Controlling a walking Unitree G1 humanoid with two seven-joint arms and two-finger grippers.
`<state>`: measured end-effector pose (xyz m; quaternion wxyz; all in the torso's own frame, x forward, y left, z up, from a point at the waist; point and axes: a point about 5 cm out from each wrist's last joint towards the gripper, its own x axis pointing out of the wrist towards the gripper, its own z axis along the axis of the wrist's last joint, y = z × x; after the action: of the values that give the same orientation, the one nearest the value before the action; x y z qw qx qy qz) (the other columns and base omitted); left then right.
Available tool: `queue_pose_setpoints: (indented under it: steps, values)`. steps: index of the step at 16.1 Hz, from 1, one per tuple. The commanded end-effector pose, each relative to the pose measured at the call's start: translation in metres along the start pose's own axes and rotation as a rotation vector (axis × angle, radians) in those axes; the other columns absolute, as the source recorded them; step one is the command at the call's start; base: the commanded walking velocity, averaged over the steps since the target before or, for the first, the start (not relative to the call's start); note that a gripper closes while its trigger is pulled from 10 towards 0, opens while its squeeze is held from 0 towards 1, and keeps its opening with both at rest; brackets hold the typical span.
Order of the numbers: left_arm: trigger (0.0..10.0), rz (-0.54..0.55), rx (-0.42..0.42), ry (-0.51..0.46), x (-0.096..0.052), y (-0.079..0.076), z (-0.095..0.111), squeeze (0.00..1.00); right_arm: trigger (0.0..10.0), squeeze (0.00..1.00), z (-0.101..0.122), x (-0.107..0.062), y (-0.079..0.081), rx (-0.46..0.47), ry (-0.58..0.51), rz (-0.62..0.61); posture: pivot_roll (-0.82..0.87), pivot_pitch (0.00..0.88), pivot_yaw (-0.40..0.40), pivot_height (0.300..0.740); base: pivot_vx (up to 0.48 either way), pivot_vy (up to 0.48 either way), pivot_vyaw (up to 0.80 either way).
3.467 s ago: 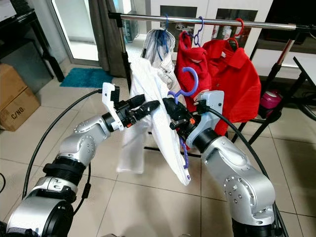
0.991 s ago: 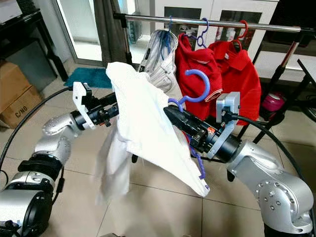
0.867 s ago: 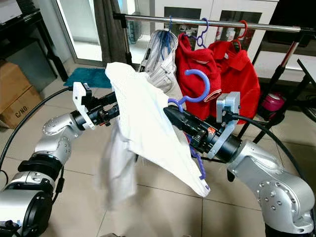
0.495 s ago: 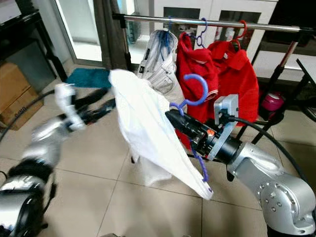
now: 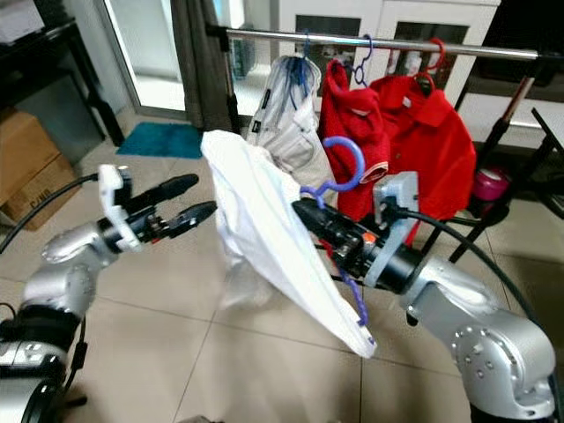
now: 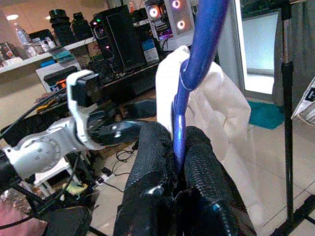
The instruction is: Hang hanger
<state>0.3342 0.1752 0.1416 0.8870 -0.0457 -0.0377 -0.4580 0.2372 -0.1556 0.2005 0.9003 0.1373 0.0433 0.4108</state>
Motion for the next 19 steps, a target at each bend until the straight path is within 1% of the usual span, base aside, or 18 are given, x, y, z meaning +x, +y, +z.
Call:
queue_pose_setpoints:
  steps: [1, 2, 3, 4, 5, 7, 13, 15, 19]
  values:
    - [10.0, -0.006, 0.031, 0.014, 0.005, 0.001, 0.003, 0.26, 10.0, 0.0, 0.01, 0.002, 0.008, -0.031, -0.045, 0.041, -0.27, 0.02, 0.079, 0.74, 0.0, 0.0, 0.0]
    - [7.8, -0.005, 0.02, 0.013, 0.011, 0.002, 0.004, 0.0, 10.0, 0.0, 0.011, 0.002, 0.009, -0.034, -0.047, 0.043, -0.27, 0.024, 0.085, 0.74, 0.0, 0.0, 0.0]
    - [7.8, -0.001, 0.014, 0.01, 0.014, 0.003, 0.005, 0.0, 10.0, 0.0, 0.012, 0.002, 0.009, -0.035, -0.048, 0.043, -0.27, 0.024, 0.086, 0.74, 0.0, 0.0, 0.0]
    - [0.0, -0.002, -0.003, 0.007, 0.017, 0.004, 0.003, 0.0, 10.0, 0.0, 0.012, 0.002, 0.01, -0.038, -0.053, 0.041, -0.28, 0.024, 0.093, 0.74, 0.0, 0.0, 0.0]
    - [0.0, -0.036, -0.028, 0.021, 0.02, 0.001, -0.001, 0.0, 10.0, 0.0, 0.013, 0.002, 0.01, -0.04, -0.057, 0.037, -0.28, 0.023, 0.096, 0.74, 0.0, 0.0, 0.0]
    - [0.0, -0.046, -0.034, 0.028, 0.02, -0.001, -0.004, 0.0, 10.0, 0.0, 0.013, 0.001, 0.01, -0.041, -0.06, 0.033, -0.28, 0.023, 0.099, 0.74, 0.0, 0.0, 0.0]
    - [0.0, -0.006, -0.035, 0.043, 0.018, 0.001, -0.011, 0.0, 10.0, 0.0, 0.015, 0.004, 0.01, -0.041, -0.063, 0.039, -0.28, 0.019, 0.087, 0.74, 0.0, 0.0, 0.0]
    - [0.0, 0.031, -0.009, 0.055, 0.017, 0.004, -0.012, 0.0, 10.0, 0.0, 0.015, 0.005, 0.009, -0.042, -0.061, 0.04, -0.28, 0.017, 0.084, 0.74, 0.0, 0.0, 0.0]
    - [0.0, 0.025, -0.019, 0.049, 0.018, 0.003, -0.014, 0.0, 10.0, 0.0, 0.015, 0.006, 0.009, -0.041, -0.059, 0.047, -0.28, 0.017, 0.08, 0.74, 0.0, 0.0, 0.0]
